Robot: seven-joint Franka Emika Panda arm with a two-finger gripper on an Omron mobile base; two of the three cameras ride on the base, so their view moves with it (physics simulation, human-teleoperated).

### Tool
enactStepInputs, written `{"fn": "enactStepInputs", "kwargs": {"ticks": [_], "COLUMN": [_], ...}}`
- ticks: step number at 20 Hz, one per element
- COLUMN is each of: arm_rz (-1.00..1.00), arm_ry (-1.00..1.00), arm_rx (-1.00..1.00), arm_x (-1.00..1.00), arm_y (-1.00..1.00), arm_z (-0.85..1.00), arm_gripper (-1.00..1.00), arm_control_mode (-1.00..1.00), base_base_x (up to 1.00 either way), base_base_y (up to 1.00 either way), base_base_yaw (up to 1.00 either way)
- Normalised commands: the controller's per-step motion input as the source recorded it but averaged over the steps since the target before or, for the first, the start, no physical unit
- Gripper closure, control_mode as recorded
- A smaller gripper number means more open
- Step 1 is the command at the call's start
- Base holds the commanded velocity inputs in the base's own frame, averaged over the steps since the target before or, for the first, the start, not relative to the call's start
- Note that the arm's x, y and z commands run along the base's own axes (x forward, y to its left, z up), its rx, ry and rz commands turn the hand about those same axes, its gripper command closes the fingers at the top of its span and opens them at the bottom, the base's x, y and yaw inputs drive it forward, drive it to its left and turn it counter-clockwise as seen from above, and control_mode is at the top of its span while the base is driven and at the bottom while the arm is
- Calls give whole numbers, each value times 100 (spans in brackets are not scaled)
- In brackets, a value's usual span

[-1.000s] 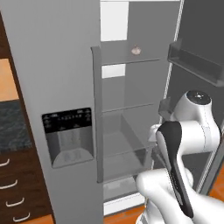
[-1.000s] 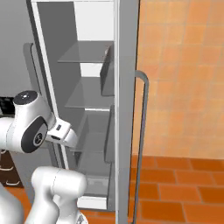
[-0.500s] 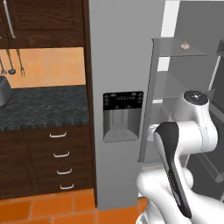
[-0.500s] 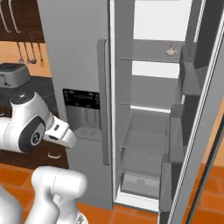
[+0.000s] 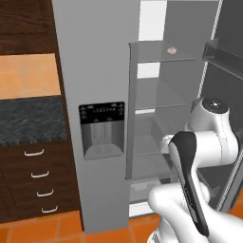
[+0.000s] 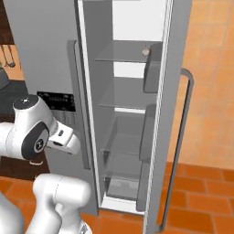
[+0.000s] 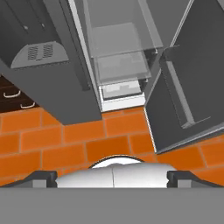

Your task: Place one garlic and one steak in each tupperware on the nearby counter, to pack two identical lunches.

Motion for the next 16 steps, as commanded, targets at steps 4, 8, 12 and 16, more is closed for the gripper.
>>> {"fn": "enactStepInputs", "kwargs": {"ticks": [4,8,12,16], "arm_rz": [0,0,0,0], "arm_ry": [0,0,0,0], "arm_rx": [0,0,0,0], "arm_x": [0,0,0,0], "arm_y": [0,0,0,0], "arm_z": [0,0,0,0], "arm_gripper": [-100,-100,-100,-100], "arm_control_mode": [100,100,100,100], "base_base_x": [29,53,50,41], "base_base_y": [-15,0,-10,0], "base_base_yaw": [-18,-17,-20,-22]}}
